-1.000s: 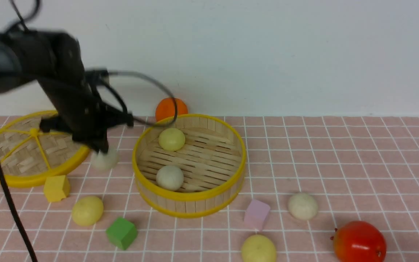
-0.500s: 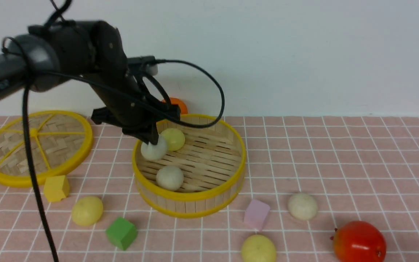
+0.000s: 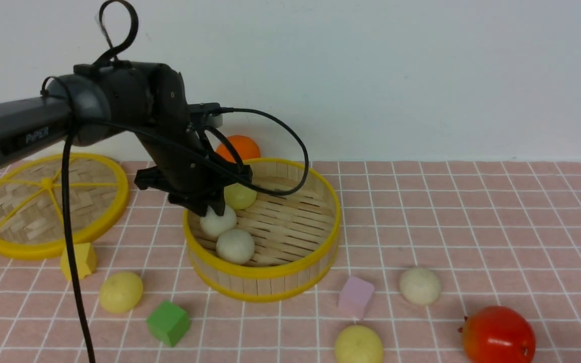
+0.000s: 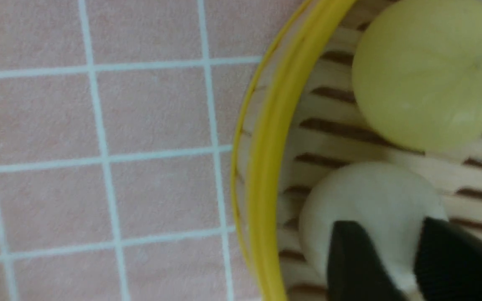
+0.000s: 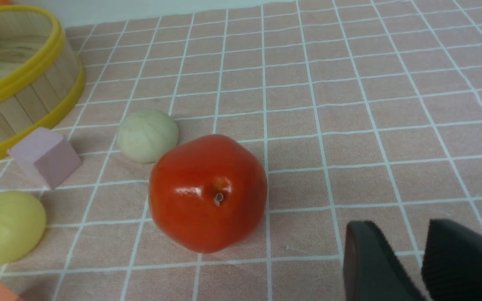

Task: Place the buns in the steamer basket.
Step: Use the left arm to put the steamed stuffed bun into the steamer, then use the left arm to grab a steamed stuffed bun

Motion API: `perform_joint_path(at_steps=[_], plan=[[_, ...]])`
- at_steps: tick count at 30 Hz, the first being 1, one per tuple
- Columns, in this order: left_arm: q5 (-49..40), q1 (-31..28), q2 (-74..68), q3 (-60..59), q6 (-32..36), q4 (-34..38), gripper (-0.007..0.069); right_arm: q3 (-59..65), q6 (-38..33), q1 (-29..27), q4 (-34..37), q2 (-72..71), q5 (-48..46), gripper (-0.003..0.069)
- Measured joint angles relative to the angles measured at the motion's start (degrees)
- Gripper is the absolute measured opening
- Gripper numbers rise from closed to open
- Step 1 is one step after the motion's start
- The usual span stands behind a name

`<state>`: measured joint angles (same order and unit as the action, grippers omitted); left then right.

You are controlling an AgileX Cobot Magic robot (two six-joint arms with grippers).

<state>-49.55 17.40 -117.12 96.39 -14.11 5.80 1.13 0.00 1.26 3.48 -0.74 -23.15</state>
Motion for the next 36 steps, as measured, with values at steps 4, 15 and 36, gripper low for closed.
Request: perform_joint_path(at_steps=[4,15,36], plan=[[-6.82,-0.11,6.45,-0.07,-0.39,-3.64,0.0426,0.0,0.0,0.0,0.0,0.0,0.0,0.024],[-0.06,-2.64,28.6,-31.22,-12.87,-7.45,0.0353,0.0,0.0,0.0,0.0,0.0,0.0,0.024],[14.59,-6.51,16.29,-35.25,-22.13,-13.0,0.0281,0.0,0.0,0.0,0.0,0.0,0.0,0.024]])
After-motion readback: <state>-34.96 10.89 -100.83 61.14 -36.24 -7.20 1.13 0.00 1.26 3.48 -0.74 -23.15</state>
